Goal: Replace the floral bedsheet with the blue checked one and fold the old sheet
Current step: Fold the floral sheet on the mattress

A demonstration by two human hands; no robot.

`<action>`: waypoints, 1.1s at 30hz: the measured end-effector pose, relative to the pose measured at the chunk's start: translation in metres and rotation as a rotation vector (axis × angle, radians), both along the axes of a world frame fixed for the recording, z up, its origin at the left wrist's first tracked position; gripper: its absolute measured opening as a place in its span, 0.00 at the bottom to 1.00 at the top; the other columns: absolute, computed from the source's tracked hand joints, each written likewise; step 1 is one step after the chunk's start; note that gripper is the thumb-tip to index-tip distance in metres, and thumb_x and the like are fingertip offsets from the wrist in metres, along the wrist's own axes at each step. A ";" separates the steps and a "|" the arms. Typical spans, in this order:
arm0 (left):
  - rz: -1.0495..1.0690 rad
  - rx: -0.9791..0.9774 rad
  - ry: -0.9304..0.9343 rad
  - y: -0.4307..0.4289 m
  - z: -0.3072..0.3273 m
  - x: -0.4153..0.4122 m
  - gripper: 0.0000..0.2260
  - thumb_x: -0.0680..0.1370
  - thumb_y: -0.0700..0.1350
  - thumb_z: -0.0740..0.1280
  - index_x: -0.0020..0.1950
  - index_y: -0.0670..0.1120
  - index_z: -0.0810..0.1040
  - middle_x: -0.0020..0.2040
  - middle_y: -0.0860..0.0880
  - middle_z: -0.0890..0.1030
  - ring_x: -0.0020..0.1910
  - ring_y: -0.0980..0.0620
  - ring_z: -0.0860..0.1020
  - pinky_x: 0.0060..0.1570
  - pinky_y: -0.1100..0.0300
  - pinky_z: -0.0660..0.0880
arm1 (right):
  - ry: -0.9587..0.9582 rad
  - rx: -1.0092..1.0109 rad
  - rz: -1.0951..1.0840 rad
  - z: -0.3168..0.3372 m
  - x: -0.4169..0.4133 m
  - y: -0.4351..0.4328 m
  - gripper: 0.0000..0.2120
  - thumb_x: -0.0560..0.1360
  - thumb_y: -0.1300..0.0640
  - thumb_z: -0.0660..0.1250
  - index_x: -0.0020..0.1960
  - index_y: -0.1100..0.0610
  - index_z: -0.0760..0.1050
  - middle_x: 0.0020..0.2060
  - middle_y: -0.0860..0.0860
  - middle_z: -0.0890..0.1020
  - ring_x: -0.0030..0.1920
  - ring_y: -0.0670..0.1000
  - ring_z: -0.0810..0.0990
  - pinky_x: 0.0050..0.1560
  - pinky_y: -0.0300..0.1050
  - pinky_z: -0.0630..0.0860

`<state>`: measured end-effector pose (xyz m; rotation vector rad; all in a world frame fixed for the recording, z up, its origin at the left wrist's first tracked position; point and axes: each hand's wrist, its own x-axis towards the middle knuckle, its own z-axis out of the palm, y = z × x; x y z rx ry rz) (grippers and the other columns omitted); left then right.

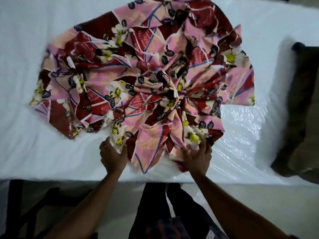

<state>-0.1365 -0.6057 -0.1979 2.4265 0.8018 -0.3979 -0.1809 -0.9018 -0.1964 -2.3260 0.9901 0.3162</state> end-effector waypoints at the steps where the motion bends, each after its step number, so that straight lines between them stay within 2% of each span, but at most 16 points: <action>1: 0.094 -0.054 0.011 0.003 0.002 -0.001 0.34 0.74 0.48 0.75 0.74 0.40 0.65 0.68 0.36 0.71 0.66 0.35 0.70 0.61 0.41 0.71 | -0.051 0.032 -0.128 0.000 0.002 -0.002 0.43 0.69 0.33 0.70 0.77 0.49 0.60 0.74 0.60 0.64 0.70 0.66 0.68 0.67 0.61 0.69; 4: 0.346 -0.231 0.053 0.006 -0.011 0.008 0.28 0.74 0.51 0.75 0.68 0.39 0.70 0.59 0.37 0.78 0.58 0.38 0.76 0.54 0.47 0.73 | -0.101 0.080 -0.502 -0.005 0.013 -0.015 0.44 0.70 0.36 0.71 0.78 0.53 0.59 0.73 0.65 0.63 0.71 0.68 0.67 0.69 0.60 0.67; 6: 0.432 -0.350 0.106 0.001 -0.012 0.022 0.19 0.75 0.57 0.73 0.49 0.40 0.78 0.45 0.39 0.80 0.45 0.39 0.79 0.43 0.48 0.74 | -0.035 0.121 -0.655 -0.014 0.018 -0.028 0.36 0.71 0.45 0.74 0.74 0.55 0.65 0.67 0.64 0.70 0.65 0.67 0.73 0.66 0.58 0.73; 7: 0.416 -0.381 0.134 -0.003 -0.008 0.027 0.19 0.77 0.56 0.71 0.40 0.40 0.77 0.38 0.41 0.79 0.40 0.41 0.77 0.40 0.50 0.71 | 0.024 0.165 -0.687 -0.016 0.017 -0.035 0.31 0.70 0.47 0.75 0.69 0.56 0.70 0.63 0.61 0.76 0.62 0.65 0.77 0.63 0.57 0.76; 8: 0.388 -0.392 0.151 -0.008 -0.006 0.032 0.20 0.78 0.54 0.69 0.36 0.40 0.74 0.35 0.42 0.76 0.39 0.43 0.75 0.38 0.53 0.69 | 0.074 0.221 -0.697 -0.017 0.017 -0.042 0.26 0.69 0.49 0.75 0.63 0.56 0.75 0.58 0.59 0.80 0.58 0.63 0.80 0.60 0.56 0.78; 10: 0.385 -0.402 0.128 -0.018 0.004 0.041 0.16 0.80 0.49 0.66 0.37 0.40 0.72 0.36 0.43 0.74 0.40 0.46 0.72 0.37 0.56 0.65 | 0.068 0.361 -0.691 -0.018 0.019 -0.051 0.17 0.70 0.51 0.74 0.55 0.59 0.81 0.49 0.56 0.84 0.53 0.61 0.83 0.54 0.52 0.80; 12: 0.444 -0.461 0.000 -0.026 0.025 0.052 0.10 0.80 0.43 0.65 0.40 0.41 0.72 0.37 0.46 0.74 0.39 0.48 0.72 0.39 0.57 0.65 | -0.033 0.445 -0.710 -0.012 0.027 -0.053 0.11 0.71 0.53 0.72 0.49 0.60 0.82 0.42 0.53 0.84 0.49 0.60 0.83 0.46 0.49 0.78; 14: 0.613 -0.606 -0.160 -0.029 0.055 0.062 0.05 0.78 0.39 0.64 0.42 0.41 0.75 0.38 0.49 0.77 0.37 0.50 0.75 0.40 0.59 0.70 | -0.191 0.531 -0.766 0.006 0.042 -0.055 0.04 0.73 0.56 0.70 0.45 0.56 0.81 0.40 0.50 0.83 0.46 0.56 0.82 0.43 0.45 0.76; 15: 0.713 -0.709 -0.215 -0.028 0.070 0.065 0.05 0.77 0.37 0.63 0.42 0.42 0.76 0.37 0.49 0.79 0.34 0.51 0.78 0.37 0.61 0.72 | -0.279 0.598 -0.793 0.016 0.051 -0.056 0.02 0.72 0.58 0.70 0.45 0.55 0.81 0.41 0.49 0.84 0.47 0.54 0.83 0.43 0.45 0.77; 18: 0.797 -0.904 -0.313 -0.021 0.110 0.068 0.03 0.69 0.37 0.63 0.38 0.43 0.76 0.36 0.48 0.79 0.32 0.48 0.79 0.28 0.64 0.73 | -0.472 0.767 -0.825 0.046 0.076 -0.065 0.12 0.65 0.60 0.70 0.48 0.57 0.83 0.46 0.52 0.86 0.50 0.55 0.85 0.51 0.48 0.81; 21: 0.513 -0.738 -0.458 -0.028 0.158 0.072 0.04 0.60 0.37 0.63 0.29 0.44 0.70 0.29 0.52 0.73 0.30 0.50 0.71 0.30 0.60 0.66 | -0.559 0.884 -0.725 0.089 0.108 -0.064 0.07 0.60 0.57 0.69 0.38 0.54 0.81 0.41 0.54 0.81 0.44 0.55 0.80 0.48 0.53 0.75; 24: 0.026 -0.529 -0.655 -0.070 0.209 0.072 0.16 0.65 0.29 0.65 0.27 0.46 0.63 0.28 0.56 0.67 0.30 0.57 0.65 0.34 0.60 0.65 | -0.633 0.908 -0.443 0.154 0.132 -0.037 0.03 0.66 0.59 0.67 0.36 0.51 0.76 0.38 0.52 0.78 0.42 0.52 0.78 0.45 0.50 0.73; 27: -0.369 -0.404 -0.745 -0.126 0.246 0.058 0.14 0.66 0.34 0.66 0.27 0.44 0.63 0.36 0.44 0.73 0.35 0.52 0.69 0.34 0.60 0.65 | -0.760 0.920 -0.048 0.203 0.127 -0.004 0.08 0.72 0.67 0.62 0.38 0.56 0.73 0.32 0.43 0.76 0.35 0.45 0.73 0.36 0.39 0.70; 30: -0.478 -0.349 -0.511 -0.147 0.216 0.033 0.17 0.69 0.47 0.70 0.28 0.43 0.64 0.37 0.44 0.75 0.31 0.51 0.68 0.29 0.55 0.61 | -0.633 0.756 0.184 0.192 0.097 0.011 0.03 0.69 0.60 0.63 0.38 0.58 0.71 0.31 0.45 0.76 0.35 0.48 0.73 0.39 0.48 0.70; 31: -0.472 -0.306 -0.366 -0.143 0.190 0.020 0.17 0.69 0.48 0.70 0.29 0.45 0.65 0.34 0.47 0.75 0.30 0.50 0.69 0.30 0.55 0.63 | -0.500 0.692 0.201 0.177 0.084 0.010 0.05 0.68 0.54 0.64 0.39 0.55 0.72 0.32 0.47 0.78 0.36 0.52 0.75 0.40 0.51 0.71; 33: -0.469 -0.192 -0.070 -0.129 0.147 -0.012 0.10 0.67 0.48 0.65 0.32 0.46 0.66 0.31 0.48 0.72 0.34 0.46 0.73 0.33 0.53 0.67 | -0.133 0.528 0.296 0.145 0.049 0.001 0.20 0.61 0.40 0.62 0.45 0.53 0.77 0.38 0.49 0.83 0.41 0.55 0.81 0.44 0.50 0.76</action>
